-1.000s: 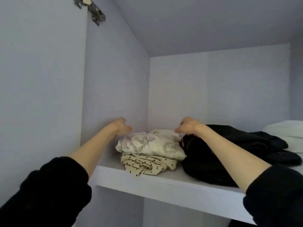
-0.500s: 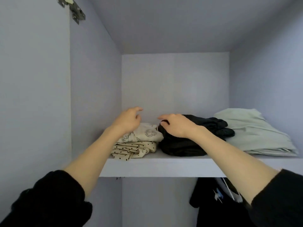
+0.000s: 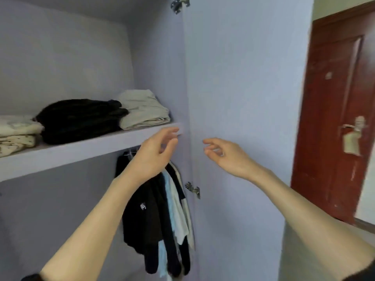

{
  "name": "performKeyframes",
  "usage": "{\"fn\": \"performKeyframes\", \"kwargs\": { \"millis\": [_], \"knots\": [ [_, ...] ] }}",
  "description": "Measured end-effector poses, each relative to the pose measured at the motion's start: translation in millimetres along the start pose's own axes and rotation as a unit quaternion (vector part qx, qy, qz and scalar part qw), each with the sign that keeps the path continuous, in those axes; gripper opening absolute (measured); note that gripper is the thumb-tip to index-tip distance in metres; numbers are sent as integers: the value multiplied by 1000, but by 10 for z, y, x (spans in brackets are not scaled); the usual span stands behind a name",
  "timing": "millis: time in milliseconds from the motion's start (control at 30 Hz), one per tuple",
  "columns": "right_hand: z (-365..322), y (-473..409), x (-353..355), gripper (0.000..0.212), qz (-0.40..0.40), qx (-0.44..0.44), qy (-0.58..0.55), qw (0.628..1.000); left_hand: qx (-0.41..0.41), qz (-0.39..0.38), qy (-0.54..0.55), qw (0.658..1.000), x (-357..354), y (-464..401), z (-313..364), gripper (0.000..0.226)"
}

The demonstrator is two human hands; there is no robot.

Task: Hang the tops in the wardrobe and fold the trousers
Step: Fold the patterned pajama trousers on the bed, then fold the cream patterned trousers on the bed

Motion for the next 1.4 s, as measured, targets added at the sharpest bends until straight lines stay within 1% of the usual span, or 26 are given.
{"fn": "performKeyframes", "kwargs": {
  "millis": [33,100,133,200,267,300,367,467,533,600,667,767,867,967,1067,1167,1233,1300,1367,1400],
  "knots": [
    [216,198,144,34,7,-28,-13,1000,-14,-8,24,1000,-215,38,147,31],
    [824,850,617,32,24,-93,-22,995,-44,-32,92,994,-889,91,664,26],
    [1002,1060,732,32,24,-108,-24,994,-52,-44,115,991,-1082,136,836,23],
    [1526,1748,1249,32,46,-171,-5,984,-70,-88,190,975,-1826,191,1399,21],
    [1858,2167,1577,32,59,-213,10,975,-77,-124,233,961,-2304,262,1760,20],
    [2078,2528,1862,31,80,-252,22,964,-84,-154,260,950,-2713,299,2042,21],
    [2365,2963,2205,31,102,-290,31,951,-86,-187,290,935,-3166,360,2392,25],
    [2818,3959,2851,32,159,-374,46,912,-131,-263,318,901,-4040,508,3237,27],
    [3059,4681,3236,33,203,-434,54,876,-157,-315,346,870,-4607,649,3833,25],
    [3190,5166,3415,35,219,-475,56,850,-176,-338,372,847,-4953,750,4200,23],
    [3296,5770,3599,34,252,-525,50,811,-210,-385,399,805,-5396,950,4706,23],
    [3417,6759,3842,29,320,-597,50,734,-268,-481,417,723,-6098,1404,5571,22],
    [3497,7384,3964,29,364,-640,53,674,-302,-545,415,663,-6665,1780,6090,23],
    [3656,7859,4100,30,411,-675,55,610,-323,-604,398,610,-7333,2093,6472,20],
    [3855,8190,4163,30,431,-707,53,558,-335,-645,379,573,-7849,2277,6704,19],
    [4109,8468,4276,33,431,-741,55,512,-342,-668,365,550,-8367,2412,7032,21],
    [4200,8613,4361,33,426,-755,68,494,-351,-671,362,544,-8571,2539,7223,23],
    [4369,8860,4466,33,421,-772,78,470,-372,-683,352,521,-8804,2798,7432,26],
    [4614,9168,4578,32,420,-787,96,442,-393,-687,345,505,-9118,3115,7636,27],
    [4806,9362,4603,31,418,-793,103,431,-400,-684,343,504,-9331,3295,7730,28]
  ]
}}
Point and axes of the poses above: each hand's wrist, its own y-axis away from the middle knuckle, its own x-axis out of the back of the hand, z = x × y, the point moved 8 cm from there along -y, towards the middle knuckle, and after that the axes turned 7 degrees about -x, right-handed, at the moved point
